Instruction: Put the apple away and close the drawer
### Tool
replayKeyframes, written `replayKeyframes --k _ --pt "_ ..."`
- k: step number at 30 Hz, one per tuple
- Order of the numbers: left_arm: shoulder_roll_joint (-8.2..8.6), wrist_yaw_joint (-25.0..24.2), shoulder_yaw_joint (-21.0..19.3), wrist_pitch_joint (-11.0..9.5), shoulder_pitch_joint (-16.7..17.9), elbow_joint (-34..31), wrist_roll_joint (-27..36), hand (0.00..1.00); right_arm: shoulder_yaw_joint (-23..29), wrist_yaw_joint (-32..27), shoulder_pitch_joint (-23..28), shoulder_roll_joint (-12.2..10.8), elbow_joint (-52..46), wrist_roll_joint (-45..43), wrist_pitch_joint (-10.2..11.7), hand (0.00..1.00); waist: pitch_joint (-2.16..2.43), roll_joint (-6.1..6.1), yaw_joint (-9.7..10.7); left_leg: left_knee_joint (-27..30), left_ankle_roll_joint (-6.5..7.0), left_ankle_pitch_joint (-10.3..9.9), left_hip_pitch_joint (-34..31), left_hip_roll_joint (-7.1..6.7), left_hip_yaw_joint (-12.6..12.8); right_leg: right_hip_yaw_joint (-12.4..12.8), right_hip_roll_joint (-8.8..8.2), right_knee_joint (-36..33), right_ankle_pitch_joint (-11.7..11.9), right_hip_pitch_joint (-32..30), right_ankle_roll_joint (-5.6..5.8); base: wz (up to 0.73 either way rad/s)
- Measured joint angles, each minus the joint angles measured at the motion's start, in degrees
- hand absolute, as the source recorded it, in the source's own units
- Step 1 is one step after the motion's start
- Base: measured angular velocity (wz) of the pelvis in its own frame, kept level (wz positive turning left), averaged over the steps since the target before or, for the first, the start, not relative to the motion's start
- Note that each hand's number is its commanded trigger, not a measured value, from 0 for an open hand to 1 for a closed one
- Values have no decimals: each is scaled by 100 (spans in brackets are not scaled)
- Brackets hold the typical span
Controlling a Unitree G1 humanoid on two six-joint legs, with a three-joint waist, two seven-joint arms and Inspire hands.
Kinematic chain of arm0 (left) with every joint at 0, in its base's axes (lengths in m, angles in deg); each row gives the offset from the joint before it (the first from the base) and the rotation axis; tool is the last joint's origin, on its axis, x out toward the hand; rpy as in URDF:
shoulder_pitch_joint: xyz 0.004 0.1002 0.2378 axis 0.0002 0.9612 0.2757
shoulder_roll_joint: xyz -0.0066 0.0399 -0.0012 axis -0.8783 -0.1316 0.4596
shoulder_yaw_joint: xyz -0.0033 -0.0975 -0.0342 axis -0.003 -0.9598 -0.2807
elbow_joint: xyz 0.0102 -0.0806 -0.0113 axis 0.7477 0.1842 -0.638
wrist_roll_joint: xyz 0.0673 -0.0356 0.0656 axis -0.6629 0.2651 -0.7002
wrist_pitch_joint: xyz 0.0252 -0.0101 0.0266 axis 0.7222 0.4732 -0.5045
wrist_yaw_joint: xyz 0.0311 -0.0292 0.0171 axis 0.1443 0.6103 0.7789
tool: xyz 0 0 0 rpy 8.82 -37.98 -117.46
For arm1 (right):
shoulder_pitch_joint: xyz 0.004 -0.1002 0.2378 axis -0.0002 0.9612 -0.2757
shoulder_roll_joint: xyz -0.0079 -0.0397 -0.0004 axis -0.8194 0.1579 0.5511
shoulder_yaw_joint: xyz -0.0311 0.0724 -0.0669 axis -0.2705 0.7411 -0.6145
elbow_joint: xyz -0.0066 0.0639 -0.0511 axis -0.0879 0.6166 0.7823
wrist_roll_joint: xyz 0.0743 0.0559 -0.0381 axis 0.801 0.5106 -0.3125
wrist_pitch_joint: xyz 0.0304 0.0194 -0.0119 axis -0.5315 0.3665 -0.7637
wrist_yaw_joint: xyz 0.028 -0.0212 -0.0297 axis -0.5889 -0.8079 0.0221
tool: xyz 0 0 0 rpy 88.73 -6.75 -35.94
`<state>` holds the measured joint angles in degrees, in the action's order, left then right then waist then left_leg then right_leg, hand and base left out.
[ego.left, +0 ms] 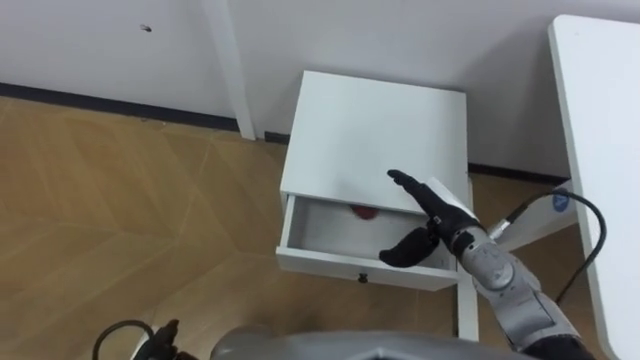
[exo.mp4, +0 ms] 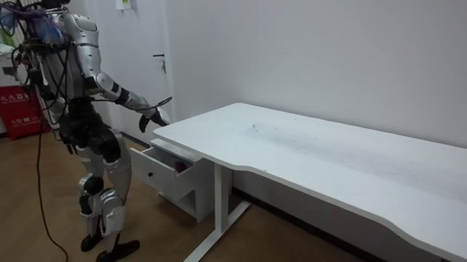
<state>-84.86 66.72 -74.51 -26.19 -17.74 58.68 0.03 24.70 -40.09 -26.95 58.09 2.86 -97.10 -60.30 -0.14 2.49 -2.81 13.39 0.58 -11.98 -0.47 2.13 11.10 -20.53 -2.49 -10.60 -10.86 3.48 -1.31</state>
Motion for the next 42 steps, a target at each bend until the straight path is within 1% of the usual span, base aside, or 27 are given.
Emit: replayKeyframes --k 4,6,9,10,12,14,18,20,22,23,24,25,26,27,28,29,30,31,32,33,34,35,36,38,40,41,42 --pt "4 23 -30 -12 53 10 -17 0 69 -192 4 -63 358 211 51 0 4 30 113 1 0 0 25 -3 -1 -11 -5 -1 -1 35 1 1" --pt "23 83 -114 -13 111 15 -116 0 253 -301 8 -152 568 222 97 0 6 44 188 0 0 0 19 -7 -4 -10 -5 5 -1 37 2 0" --pt "51 239 -121 -1 191 105 -107 0 531 -501 128 -135 862 689 123 0 15 52 268 -6 7 -4 34 -17 8 8 -17 6 -8 48 12 -1" --pt "60 279 -123 -1 241 127 -85 0 679 -593 160 -141 1123 940 200 0 9 42 288 7 11 -6 70 -19 24 16 -20 7 -10 78 15 0" --pt "103 292 -253 3 302 138 -108 0 870 -740 251 -142 1556 1210 232 0 16 47 296 -36 22 -16 120 -24 37 42 -22 25 -26 126 36 0" --pt "165 294 -445 2 340 125 -124 0 1164 -875 507 -142 1916 1586 238 0 25 38 324 -63 32 -21 125 -43 38 71 -23 77 -33 135 52 0" --pt "161 302 -692 1 398 164 -114 0 1513 -1098 775 -146 2483 2050 285 0 26 6 463 -17 51 -35 133 -41 159 139 -41 -6 -39 90 67 -9" --pt "177 352 -710 2 348 312 36 0 1825 -1245 718 -132 3254 2267 230 0 34 -49 476 21 76 -113 186 -79 338 306 -112 -345 -161 -66 105 -36" --pt "185 351 -719 2 241 383 37 0 1990 -1356 778 -116 3494 2302 153 0 27 -126 593 172 133 -222 148 -90 439 360 -235 -892 -301 -311 165 -21" --pt "185 349 -717 -2 118 478 77 0 2037 -1395 835 -86 3607 2339 74 0 -3 -166 632 258 193 -296 87 -86 503 422 -337 -1477 -325 -622 186 -17" --pt "179 349 -727 0 78 496 85 0 2050 -1419 857 -81 3662 2351 24 0 -8 -196 642 296 222 -341 72 -95 538 423 -411 -1875 -324 -814 186 -16" --pt "129 351 -747 -22 -4 519 109 0 2090 -1437 876 -106 3764 2336 -82 0 -4 -187 715 359 286 -397 48 -170 598 446 -630 -2695 -311 -1227 205 -5" --pt "91 355 -762 -46 -64 606 193 0 2110 -1436 886 -106 3916 2350 -170 0 13 -182 803 502 374 -493 9 -240 610 508 -855 -3479 -153 -1614 332 -4" --pt "95 356 -786 -58 -118 679 197 0 2155 -1433 900 -104 3959 2375 -208 0 9 -214 814 582 420 -561 3 -260 608 541 -942 -3792 29 -1792 327 -13" --pt "85 363 -783 -53 -130 735 203 0 2192 -1415 947 -99 4101 2417 -279 0 16 -282 871 716 487 -657 3 -265 610 643 -1066 -4401 516 -2155 322 -19" --pt "81 365 -783 -44 -122 768 202 0 2227 -1384 950 -106 4227 2533 -336 0 3 -397 904 866 553 -725 -24 -208 659 773 -1128 -4970 1311 -2576 345 -19" --pt "80 372 -780 -41 -116 785 203 0 2241 -1364 951 -107 4295 2608 -365 0 -11 -477 910 952 600 -764 -47 -132 709 851 -1123 -5269 1750 -2843 349 -20" --pt "55 399 -788 -21 -114 783 288 0 2249 -1320 952 -138 4388 2712 -421 0 -4 -513 923 1130 675 -855 -101 -63 751 1017 -1113 -6426 1871 -3493 340 -31" --pt "36 403 -782 57 -93 840 357 0 2243 -1271 961 -151 4405 2790 -424 0 -6 -559 932 1267 709 -894 -225 10 771 1076 -1068 -7803 1437 -4151 301 -34" --pt "28 409 -783 189 -122 864 420 0 2216 -1236 950 -157 4405 2885 -400 0 -13 -626 943 1405 742 -914 -415 142 771 999 -972 -8920 1059 -4775 288 -25" --pt "30 412 -780 247 -138 864 422 0 2212 -1230 947 -158 4417 2918 -402 0 0 -647 945 1468 756 -922 -498 224 768 920 -913 -9342 906 -5039 282 -10" --pt "22 418 -775 357 -155 868 424 0 2190 -1236 900 -156 4533 3017 -399 0 5 -710 958 1550 764 -926 -599 329 757 783 -868 -9942 654 -5508 290 0" --pt "6 421 -779 453 -153 881 421 0 2128 -1248 878 -153 4682 3124 -403 0 -18 -668 976 1590 784 -938 -607 365 752 720 -879 -10329 434 -5856 322 3" --pt "15 421 -787 545 -129 883 410 0 2016 -1261 811 -133 4755 3317 -402 0 -3 -652 1024 1668 825 -982 -637 418 707 627 -962 -10574 236 -6175 317 12" --pt "59 420 -784 601 -125 893 428 0 2018 -1322 770 -122 4757 3418 -401 0 -25 -607 1044 1747 872 -1038 -657 423 662 640 -1026 -10604 161 -6268 323 13" --pt "94 420 -784 620 -114 901 452 0 2015 -1388 768 -104 4764 3526 -401 0 -12 -627 1034 1832 913 -1082 -697 422 665 655 -1046 -10597 157 -6238 321 4" --pt "113 420 -782 646 -101 900 523 0 1999 -1436 739 -103 4756 3646 -397 0 -17 -622 1035 1880 945 -1103 -716 416 678 672 -1067 -10530 153 -6133 328 0"
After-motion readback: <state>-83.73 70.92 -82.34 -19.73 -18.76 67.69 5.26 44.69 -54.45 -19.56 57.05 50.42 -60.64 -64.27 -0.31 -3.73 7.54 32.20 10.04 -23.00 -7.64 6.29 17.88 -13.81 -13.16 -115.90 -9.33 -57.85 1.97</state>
